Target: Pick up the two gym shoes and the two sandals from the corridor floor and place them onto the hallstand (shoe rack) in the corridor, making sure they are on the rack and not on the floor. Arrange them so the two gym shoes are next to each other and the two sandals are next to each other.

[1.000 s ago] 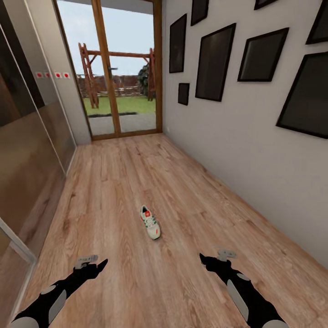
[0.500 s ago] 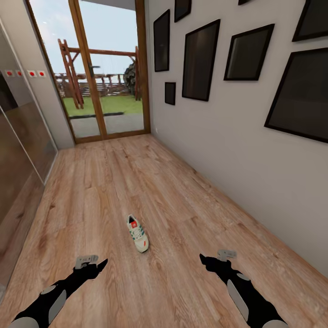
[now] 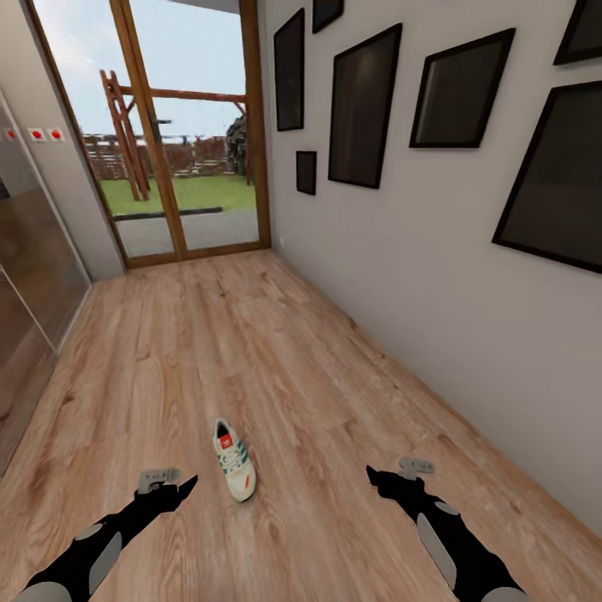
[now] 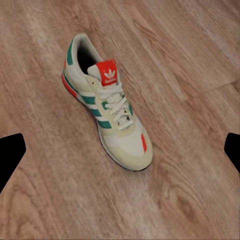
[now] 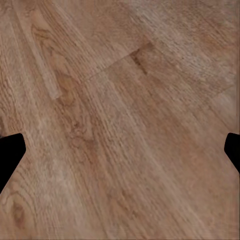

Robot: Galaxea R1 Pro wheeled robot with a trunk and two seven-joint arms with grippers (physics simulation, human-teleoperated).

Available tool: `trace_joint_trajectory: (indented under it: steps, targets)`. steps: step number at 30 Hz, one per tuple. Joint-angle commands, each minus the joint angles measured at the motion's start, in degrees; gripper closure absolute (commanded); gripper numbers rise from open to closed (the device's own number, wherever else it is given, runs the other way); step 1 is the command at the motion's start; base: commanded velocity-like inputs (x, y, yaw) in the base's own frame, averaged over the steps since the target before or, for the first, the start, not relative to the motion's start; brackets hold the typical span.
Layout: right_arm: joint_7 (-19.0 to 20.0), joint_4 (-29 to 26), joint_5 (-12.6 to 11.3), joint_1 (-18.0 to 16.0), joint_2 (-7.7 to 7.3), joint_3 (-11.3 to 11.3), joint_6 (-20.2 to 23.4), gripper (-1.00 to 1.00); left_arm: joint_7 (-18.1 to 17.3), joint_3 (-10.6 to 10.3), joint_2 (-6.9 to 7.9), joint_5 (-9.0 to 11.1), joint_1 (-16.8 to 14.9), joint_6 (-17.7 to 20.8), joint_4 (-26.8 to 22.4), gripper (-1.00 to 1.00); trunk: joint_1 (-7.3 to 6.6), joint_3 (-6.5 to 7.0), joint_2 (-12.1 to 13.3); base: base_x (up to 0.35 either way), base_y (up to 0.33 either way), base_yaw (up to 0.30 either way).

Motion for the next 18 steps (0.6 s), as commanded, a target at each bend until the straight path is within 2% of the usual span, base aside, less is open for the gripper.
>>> trace_joint_trajectory:
  steps: [1,18]
  targets:
    - [-0.01,-0.07,-0.46,-0.01,-0.04,0.21,0.23,-1.00,-0.40,0.21,-0.01,0.27,-0.04,0.03,0.08,-1.00,0.02,-0.05,-0.02,0.337,-0.173,0.000]
    - [-0.02,-0.07,-0.42,-0.01,-0.04,0.23,0.23,-1.00,-0.39,0.21,-0.01,0.27,-0.04,0.03,0.09,-1.00,0.02,-0.05,-0.02,0.306,-0.194,0.000]
